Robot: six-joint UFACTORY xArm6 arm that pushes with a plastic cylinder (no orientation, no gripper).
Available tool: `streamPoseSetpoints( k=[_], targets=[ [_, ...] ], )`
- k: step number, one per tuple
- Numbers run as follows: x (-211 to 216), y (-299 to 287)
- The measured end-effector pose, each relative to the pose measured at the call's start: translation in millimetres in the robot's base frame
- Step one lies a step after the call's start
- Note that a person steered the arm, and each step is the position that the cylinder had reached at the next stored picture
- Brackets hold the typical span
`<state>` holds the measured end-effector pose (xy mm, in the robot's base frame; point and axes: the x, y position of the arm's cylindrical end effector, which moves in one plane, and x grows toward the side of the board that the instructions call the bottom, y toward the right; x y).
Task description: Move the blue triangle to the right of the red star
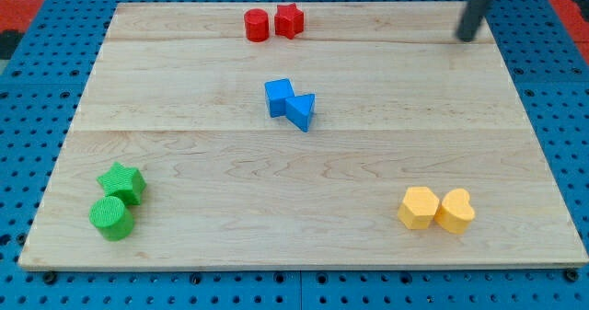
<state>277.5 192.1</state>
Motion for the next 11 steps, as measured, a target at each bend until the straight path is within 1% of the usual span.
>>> streamPoseSetpoints(
  k=[1, 2, 3, 4, 6, 7, 8, 9, 10, 11],
  targets=[
    [4.9, -133.8],
    [7.2, -235.6],
    [12.7, -241.2],
    [13.1, -225.1],
    [-16.8, -259.3],
    [36.5, -255.7],
    [92.7, -294.8],
    [160.5, -288.9],
    [183.6, -186.6],
    [129.0, -159.1]
  ],
)
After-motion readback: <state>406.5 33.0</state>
